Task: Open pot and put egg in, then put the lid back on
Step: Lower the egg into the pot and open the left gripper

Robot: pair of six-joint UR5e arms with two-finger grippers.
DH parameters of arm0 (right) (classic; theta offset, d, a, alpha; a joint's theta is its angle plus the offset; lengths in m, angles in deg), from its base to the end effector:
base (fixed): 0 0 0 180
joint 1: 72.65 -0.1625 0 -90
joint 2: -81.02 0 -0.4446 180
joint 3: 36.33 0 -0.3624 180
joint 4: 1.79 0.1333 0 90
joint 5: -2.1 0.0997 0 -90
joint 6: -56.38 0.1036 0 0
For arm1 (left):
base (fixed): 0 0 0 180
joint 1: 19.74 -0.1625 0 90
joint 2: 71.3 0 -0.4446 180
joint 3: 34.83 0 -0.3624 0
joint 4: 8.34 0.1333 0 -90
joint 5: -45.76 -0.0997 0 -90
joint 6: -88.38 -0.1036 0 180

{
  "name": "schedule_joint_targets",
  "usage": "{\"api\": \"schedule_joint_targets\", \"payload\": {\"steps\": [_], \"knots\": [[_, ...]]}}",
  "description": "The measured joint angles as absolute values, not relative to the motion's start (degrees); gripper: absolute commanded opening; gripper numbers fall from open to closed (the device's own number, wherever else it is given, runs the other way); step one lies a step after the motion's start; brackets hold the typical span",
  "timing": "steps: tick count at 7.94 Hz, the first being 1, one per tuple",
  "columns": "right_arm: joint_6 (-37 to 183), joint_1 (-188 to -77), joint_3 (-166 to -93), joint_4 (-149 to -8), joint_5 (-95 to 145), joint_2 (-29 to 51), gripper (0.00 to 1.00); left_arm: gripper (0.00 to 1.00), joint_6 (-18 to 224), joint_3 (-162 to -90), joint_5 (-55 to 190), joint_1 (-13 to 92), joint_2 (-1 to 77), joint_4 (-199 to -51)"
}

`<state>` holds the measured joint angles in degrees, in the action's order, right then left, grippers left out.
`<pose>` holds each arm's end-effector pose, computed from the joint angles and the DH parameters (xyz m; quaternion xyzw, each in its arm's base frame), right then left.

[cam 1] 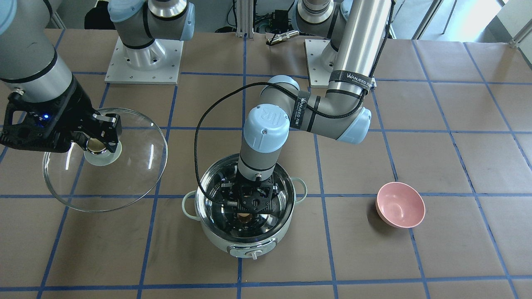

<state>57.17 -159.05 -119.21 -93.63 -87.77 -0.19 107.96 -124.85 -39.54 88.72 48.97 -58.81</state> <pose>0.1000 -0.5375 0.4880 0.0383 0.9993 -0.0015 0.0011 -0.3410 -0.5736 0.2778 0.0064 -0.9959 0.0628 0.0649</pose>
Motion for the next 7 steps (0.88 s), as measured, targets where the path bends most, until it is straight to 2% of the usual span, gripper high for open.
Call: {"api": "schedule_joint_targets", "payload": {"steps": [2, 7], "knots": [[57.17, -159.05, -119.21, -93.63, -87.77, -0.19, 0.0, 1.0, 107.95, -124.78, -39.61, 88.72, 49.01, -58.8], [57.17, -159.08, -119.21, -93.68, -87.73, -0.19, 0.0, 1.0, 108.78, -124.68, -39.35, 88.72, 48.75, -58.74]]}}
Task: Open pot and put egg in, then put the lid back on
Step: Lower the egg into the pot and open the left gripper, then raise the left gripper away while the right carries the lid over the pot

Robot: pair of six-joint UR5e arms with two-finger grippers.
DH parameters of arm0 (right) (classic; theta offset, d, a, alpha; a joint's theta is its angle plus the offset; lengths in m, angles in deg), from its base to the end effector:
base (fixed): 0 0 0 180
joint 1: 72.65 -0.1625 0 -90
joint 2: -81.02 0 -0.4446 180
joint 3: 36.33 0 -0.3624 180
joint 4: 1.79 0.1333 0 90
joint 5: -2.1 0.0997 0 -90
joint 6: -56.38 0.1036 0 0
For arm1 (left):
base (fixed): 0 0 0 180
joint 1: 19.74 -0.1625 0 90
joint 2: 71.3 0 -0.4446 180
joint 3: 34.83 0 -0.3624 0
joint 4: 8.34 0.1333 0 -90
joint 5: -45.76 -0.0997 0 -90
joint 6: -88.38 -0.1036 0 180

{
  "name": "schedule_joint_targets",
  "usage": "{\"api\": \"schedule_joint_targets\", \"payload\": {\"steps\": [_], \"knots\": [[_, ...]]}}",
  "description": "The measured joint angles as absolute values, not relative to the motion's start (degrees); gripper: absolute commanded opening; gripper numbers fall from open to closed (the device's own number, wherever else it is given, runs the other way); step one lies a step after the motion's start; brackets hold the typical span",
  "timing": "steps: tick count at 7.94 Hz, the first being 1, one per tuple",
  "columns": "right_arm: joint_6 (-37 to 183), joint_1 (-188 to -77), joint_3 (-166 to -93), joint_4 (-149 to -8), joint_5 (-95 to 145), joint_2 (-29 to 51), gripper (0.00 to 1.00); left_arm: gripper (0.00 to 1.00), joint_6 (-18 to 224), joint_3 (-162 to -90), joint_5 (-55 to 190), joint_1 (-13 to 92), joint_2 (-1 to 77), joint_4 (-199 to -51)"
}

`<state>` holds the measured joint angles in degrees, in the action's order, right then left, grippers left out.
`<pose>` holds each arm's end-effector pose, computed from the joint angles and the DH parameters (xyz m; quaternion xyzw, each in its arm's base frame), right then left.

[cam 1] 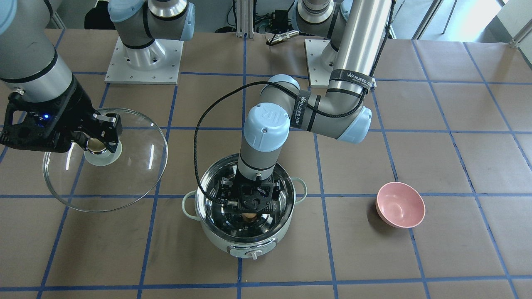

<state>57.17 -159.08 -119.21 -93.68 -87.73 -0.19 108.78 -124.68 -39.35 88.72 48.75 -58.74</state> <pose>0.1003 -0.5376 0.4881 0.0380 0.9993 -0.0020 0.0014 -0.3414 -0.5739 0.2817 0.0132 -0.9954 0.0655 0.0682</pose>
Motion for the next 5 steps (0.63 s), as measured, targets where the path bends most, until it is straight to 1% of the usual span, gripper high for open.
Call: {"api": "schedule_joint_targets", "payload": {"steps": [2, 5], "knots": [[57.18, -159.05, -119.21, -93.65, -87.79, -0.24, 0.0, 1.0, 110.09, -124.49, -39.33, 88.91, 46.67, -61.42], [57.25, -159.13, -119.21, -93.64, -87.71, -0.39, 0.0, 1.0, 111.01, -121.91, -39.23, 88.97, 36.89, -77.98]]}}
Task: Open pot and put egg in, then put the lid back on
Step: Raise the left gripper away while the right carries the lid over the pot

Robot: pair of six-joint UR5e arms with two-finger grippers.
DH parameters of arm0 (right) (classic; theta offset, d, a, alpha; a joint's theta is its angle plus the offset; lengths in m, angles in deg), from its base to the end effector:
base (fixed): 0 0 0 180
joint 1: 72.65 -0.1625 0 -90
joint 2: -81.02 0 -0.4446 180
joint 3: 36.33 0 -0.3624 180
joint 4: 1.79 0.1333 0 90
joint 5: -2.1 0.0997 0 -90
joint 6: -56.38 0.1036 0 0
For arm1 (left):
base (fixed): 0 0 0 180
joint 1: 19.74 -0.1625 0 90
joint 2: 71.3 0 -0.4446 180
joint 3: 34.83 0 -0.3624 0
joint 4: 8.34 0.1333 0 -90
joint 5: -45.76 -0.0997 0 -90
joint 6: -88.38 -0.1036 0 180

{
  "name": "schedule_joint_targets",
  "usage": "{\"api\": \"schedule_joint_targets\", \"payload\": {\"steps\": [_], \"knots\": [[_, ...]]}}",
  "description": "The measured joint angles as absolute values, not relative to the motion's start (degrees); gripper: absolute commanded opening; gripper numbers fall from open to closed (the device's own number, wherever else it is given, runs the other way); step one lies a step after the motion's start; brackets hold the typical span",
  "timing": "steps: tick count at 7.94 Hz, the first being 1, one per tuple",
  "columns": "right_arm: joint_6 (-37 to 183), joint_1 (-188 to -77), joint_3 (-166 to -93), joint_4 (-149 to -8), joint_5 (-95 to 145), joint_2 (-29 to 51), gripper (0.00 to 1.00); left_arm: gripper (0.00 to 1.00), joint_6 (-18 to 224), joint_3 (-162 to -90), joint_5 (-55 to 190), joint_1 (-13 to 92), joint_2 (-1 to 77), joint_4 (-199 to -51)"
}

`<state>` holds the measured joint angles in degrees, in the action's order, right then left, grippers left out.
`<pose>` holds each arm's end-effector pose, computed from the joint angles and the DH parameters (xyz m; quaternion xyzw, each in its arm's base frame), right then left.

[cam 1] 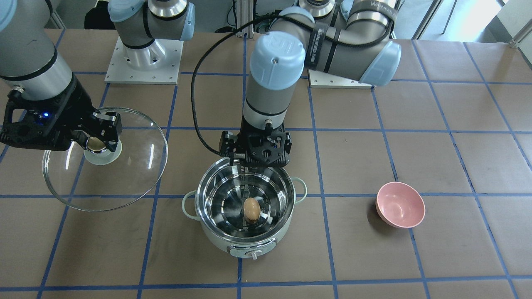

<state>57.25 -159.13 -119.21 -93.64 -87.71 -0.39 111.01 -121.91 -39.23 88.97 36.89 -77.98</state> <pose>0.1009 -0.5363 0.4899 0.0383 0.9993 -0.0034 0.0016 -0.3263 -0.5197 0.3955 0.0322 -0.9975 0.0261 0.0565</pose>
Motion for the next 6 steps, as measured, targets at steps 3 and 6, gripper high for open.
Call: {"api": "schedule_joint_targets", "payload": {"steps": [3, 6], "knots": [[60.51, -161.2, -119.03, -94.52, -85.26, -0.13, 0.0, 1.0, 110.08, -120.42, -39.97, 87.94, 27.55, -94.81], [67.28, -168.71, -118.63, -99.7, -83.92, 3.24, 0.0, 1.0, 106.74, -120.47, -39.91, 85.13, 22.51, -104.07]]}}
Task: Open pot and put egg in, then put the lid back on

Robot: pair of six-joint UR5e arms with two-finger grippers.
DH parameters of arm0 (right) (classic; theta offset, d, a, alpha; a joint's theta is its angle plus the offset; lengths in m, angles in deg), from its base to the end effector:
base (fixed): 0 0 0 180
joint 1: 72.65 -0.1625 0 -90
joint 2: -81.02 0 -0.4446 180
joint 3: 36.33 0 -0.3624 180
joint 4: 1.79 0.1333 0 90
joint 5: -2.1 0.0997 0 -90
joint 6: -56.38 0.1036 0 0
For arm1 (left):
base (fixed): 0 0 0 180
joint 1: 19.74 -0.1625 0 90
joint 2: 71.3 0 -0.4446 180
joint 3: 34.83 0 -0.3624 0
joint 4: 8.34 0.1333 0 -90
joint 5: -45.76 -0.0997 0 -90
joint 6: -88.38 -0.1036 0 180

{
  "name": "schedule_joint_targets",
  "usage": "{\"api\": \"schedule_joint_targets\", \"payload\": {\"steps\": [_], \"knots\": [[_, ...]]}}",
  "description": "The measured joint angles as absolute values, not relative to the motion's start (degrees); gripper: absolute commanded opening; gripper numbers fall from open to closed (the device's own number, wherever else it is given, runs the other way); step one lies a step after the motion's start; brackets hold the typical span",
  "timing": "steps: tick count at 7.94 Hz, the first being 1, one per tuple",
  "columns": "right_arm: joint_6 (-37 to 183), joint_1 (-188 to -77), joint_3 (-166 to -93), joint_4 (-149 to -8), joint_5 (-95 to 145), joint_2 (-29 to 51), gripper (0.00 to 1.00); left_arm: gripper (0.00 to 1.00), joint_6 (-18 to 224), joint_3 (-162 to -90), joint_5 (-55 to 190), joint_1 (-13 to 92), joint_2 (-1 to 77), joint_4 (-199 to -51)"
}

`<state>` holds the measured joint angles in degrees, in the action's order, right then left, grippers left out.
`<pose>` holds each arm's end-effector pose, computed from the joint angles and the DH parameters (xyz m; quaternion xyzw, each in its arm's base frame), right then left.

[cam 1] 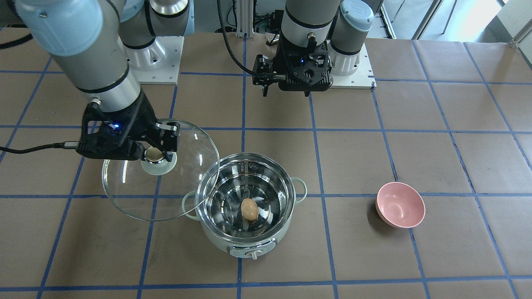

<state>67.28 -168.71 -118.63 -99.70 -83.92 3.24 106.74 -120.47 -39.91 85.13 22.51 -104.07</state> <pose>0.1989 -0.5430 0.4712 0.0412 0.9981 -0.0241 0.0387 -0.2601 -0.4295 0.4977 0.0321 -0.9978 -0.0541 0.0233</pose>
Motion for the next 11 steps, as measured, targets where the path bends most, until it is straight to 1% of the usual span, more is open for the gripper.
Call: {"api": "schedule_joint_targets", "payload": {"steps": [2, 5, 8, 11], "knots": [[73.06, -173.81, -118.27, -103.2, -83.81, 5.71, 0.0, 1.0, 100.37, -120.31, -40.06, 81.2, 20.49, -106.0], [79.83, -179.22, -116.29, -107.12, -83.38, 10.1, 0.0, 1.0, 89.17, -119.16, -40.3, 71.85, 18.56, -107.08], [82.75, -181.78, -114.67, -108.87, -82.96, 13.18, 0.0, 1.0, 84.03, -118.22, -43.44, 70.24, 18.37, -107.18], [83.24, -181.97, -114.56, -110.28, -82.07, 15.09, 0.0, 1.0, 80.37, -118.42, -47.3, 70.49, 18.43, -103.59]]}}
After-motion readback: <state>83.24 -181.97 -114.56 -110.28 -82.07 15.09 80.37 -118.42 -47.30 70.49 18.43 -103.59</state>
